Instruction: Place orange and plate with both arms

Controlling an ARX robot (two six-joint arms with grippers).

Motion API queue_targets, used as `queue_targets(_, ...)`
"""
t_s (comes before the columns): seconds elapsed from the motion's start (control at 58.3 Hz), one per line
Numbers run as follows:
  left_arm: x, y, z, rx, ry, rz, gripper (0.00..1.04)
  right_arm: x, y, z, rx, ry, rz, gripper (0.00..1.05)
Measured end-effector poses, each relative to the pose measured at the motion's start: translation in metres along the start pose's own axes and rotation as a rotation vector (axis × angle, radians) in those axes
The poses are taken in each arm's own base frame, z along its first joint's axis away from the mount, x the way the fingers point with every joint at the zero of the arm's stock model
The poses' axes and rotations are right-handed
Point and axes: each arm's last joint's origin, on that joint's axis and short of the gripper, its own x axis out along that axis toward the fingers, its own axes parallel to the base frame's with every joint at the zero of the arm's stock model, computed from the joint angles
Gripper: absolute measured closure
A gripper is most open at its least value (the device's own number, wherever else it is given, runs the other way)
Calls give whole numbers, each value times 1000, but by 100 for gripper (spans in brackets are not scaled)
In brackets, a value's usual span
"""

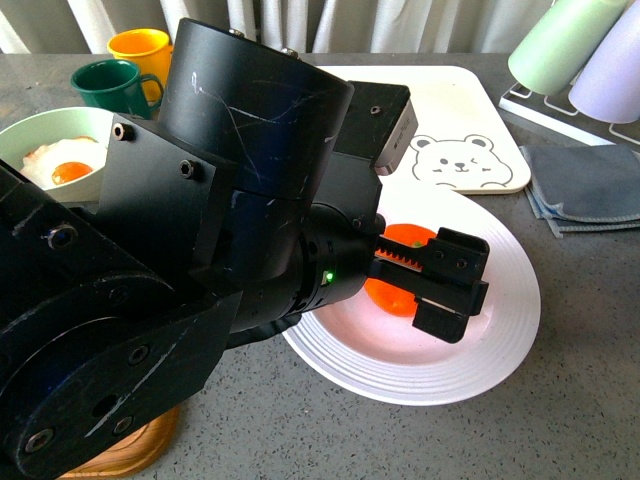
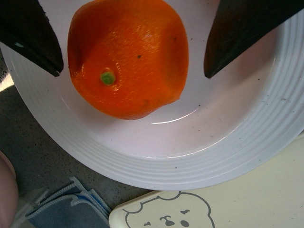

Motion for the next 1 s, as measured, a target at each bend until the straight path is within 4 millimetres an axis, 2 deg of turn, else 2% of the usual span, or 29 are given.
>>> queue_targets(0.12,-11,4,6,-19,-27,2,9,0,0,0,0,0,0,9)
queue_targets(0.275,-43,14,23,-45,-101,6,9,0,0,0,0,0,0,9)
queue_targets(0.378,-75,26,33,-57,-176,35,9,0,0,0,0,0,0,9)
queue_targets(0.532,-124,45,37,-72,-277,127,10,0,0,0,0,0,0,9)
queue_targets(0.583,-146,50,33,1,-469,430,22,0,0,0,0,0,4,9)
queue_targets(0.669,-187,60,18,7,-594,731,38,0,0,0,0,0,0,9)
queue_targets(0.738,-208,62,9,11,-612,801,51,0,0,0,0,0,-2,9)
queue_targets(0.841,-222,59,-3,32,-592,785,68,0,0,0,0,0,1,9)
queue_targets(0.892,-231,59,-10,30,-584,798,81,0,0,0,0,0,0,9)
queue_targets(0.995,-241,56,-15,37,-588,791,97,0,0,0,0,0,0,9)
